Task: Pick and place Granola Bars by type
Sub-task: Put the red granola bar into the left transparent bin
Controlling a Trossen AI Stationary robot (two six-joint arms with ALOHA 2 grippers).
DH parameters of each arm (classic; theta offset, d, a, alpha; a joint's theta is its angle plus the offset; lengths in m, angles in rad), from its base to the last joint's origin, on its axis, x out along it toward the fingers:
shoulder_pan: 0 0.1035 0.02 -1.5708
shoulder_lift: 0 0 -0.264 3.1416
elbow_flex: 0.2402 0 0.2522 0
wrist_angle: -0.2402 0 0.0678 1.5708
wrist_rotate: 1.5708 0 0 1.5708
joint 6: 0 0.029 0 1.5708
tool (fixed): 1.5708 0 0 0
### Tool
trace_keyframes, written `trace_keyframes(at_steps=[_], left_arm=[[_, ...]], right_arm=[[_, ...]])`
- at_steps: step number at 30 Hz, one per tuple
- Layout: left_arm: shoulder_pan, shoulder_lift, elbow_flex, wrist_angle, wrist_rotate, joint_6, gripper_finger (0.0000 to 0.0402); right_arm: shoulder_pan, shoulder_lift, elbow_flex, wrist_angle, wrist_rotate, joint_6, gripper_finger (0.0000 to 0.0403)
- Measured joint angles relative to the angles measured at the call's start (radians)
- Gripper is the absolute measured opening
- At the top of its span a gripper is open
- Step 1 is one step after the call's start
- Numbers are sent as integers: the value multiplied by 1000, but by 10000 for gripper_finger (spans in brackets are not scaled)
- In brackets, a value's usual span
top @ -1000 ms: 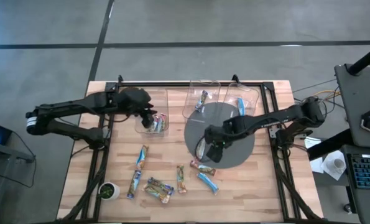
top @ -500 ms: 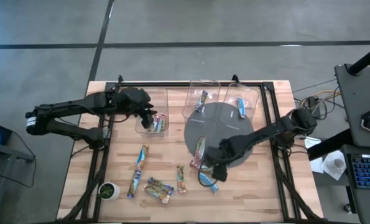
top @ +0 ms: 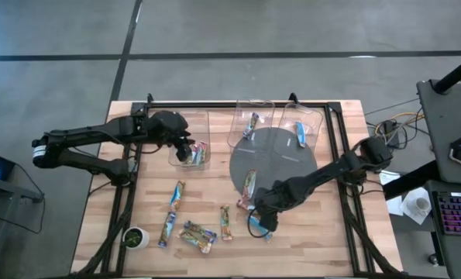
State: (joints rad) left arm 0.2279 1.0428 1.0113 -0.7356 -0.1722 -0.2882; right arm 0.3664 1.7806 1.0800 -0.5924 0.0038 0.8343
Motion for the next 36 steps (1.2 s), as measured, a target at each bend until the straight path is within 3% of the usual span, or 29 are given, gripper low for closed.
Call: trace_keyframes(at_steps=[14,18,28,31,36], left_arm=[[1,0,0,1,0,-2,145],[1,0,-1,1,0,-2,145],[1,0,-2,1,0,-25,145],[1,0,-2,1,0,-37,145],[1,0,-2,2,11,-81,145]], right_arm=[[2,98,43,57,25,-28,238],[2,99,46,51,25,-26,198],[2,80,42,49,10,-21,35],[0,42,41,45,17,-17,21],[-12,-52,43,46,98,-11,35]])
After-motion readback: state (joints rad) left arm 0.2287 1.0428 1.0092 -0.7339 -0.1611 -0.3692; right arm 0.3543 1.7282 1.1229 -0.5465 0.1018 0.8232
